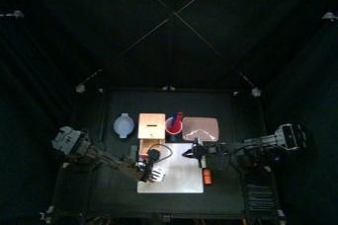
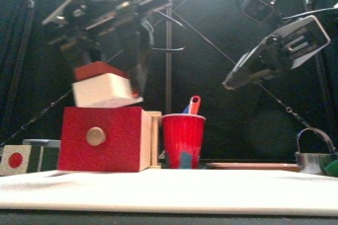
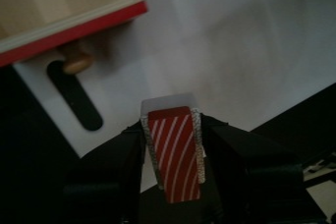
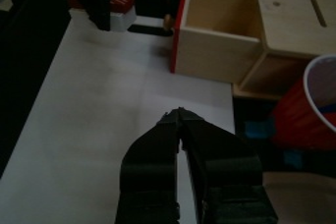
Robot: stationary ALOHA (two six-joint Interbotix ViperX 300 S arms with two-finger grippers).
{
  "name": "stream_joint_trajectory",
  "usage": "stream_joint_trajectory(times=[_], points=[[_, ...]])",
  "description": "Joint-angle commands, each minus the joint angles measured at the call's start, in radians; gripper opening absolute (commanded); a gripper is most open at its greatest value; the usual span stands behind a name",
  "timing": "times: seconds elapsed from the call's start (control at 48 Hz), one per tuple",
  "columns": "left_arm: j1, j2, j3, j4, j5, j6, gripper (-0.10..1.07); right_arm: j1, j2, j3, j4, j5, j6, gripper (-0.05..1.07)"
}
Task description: Put salmon sushi onto cutting board
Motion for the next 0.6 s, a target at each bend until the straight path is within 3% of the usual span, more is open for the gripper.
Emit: stream_joint_trajectory(times=[0.0, 0.188, 0.396, 0.583], points=[[0.037, 0.026, -0.072, -0.02, 0.008, 0.02, 0.6, 0.003, -0.094, 0.025, 0.003, 0.014, 0.002, 0.02], [0.075, 0.092, -0.169, -0.078, 0.023, 0.044, 0.6, 0.011, -0.163, 0.094, -0.003, 0.058, 0.0, 0.02], [0.095, 0.123, -0.178, -0.083, 0.031, 0.044, 0.62, 0.008, -0.156, 0.101, -0.008, 0.086, -0.003, 0.02], [0.11, 0.132, -0.189, -0.114, 0.029, 0.057, 0.9, 0.009, -0.16, 0.106, -0.018, 0.086, -0.002, 0.02]])
